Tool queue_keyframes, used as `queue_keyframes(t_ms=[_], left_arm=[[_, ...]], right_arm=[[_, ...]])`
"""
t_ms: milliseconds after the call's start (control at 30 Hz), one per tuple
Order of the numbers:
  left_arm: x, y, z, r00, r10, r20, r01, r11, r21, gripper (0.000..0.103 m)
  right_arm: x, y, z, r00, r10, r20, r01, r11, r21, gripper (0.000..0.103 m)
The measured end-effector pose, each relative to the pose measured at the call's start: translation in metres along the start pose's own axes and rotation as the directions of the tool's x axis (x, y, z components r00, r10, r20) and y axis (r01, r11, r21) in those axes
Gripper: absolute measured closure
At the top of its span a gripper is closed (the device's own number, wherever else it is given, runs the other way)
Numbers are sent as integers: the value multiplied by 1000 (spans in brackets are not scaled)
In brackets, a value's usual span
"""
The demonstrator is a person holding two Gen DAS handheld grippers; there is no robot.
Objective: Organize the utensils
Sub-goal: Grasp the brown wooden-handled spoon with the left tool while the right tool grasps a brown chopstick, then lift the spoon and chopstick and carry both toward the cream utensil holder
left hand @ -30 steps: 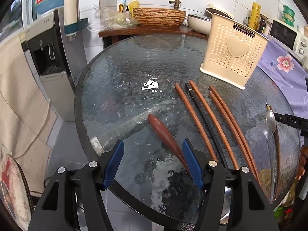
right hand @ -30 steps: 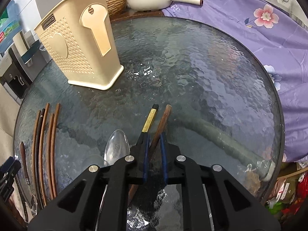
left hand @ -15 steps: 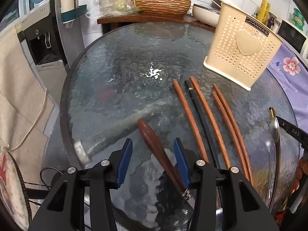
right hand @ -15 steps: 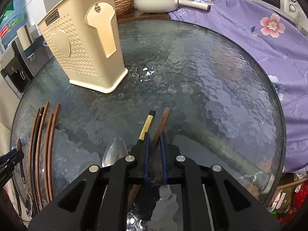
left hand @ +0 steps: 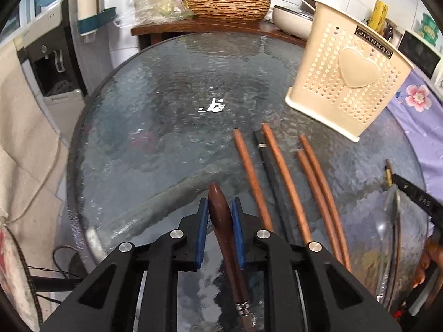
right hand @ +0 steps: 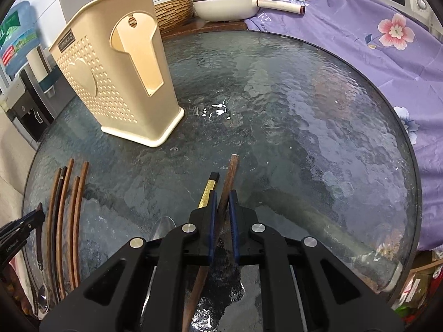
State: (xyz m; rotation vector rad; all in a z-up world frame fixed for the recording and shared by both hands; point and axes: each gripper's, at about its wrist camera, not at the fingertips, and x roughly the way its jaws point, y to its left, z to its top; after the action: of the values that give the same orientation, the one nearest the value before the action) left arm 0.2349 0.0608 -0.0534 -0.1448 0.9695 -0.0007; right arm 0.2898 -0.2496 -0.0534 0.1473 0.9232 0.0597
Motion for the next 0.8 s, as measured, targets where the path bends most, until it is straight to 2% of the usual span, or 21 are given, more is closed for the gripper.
queue_keyframes(t_ms=[167, 267, 367, 467, 600, 800], left_arm=[[-2, -1, 4, 999, -51, 13, 51, 998, -21, 88], [-10, -4, 9, 996, -69, 47, 70, 997, -17, 88], [-25, -10, 13, 992, -86, 95, 86, 996, 0, 88], [-39, -14, 18, 985, -107, 138, 107, 994, 9, 88], [-62, -21, 24, 971, -127, 202, 123, 992, 34, 88], [-90, -29, 21, 952, -144, 269, 125, 988, 88, 88]], right_arm=[[-8, 0, 1, 998, 47, 36, -48, 999, 20, 96], [-15, -1, 3, 996, 62, 58, -63, 998, 22, 96], [-25, -5, 5, 989, 119, 84, -123, 991, 50, 96], [-41, -2, 7, 983, 136, 127, -141, 990, 30, 96], [-65, 0, 12, 967, 175, 183, -179, 984, 3, 96], [-111, -3, 11, 932, 269, 244, -267, 963, -40, 96]])
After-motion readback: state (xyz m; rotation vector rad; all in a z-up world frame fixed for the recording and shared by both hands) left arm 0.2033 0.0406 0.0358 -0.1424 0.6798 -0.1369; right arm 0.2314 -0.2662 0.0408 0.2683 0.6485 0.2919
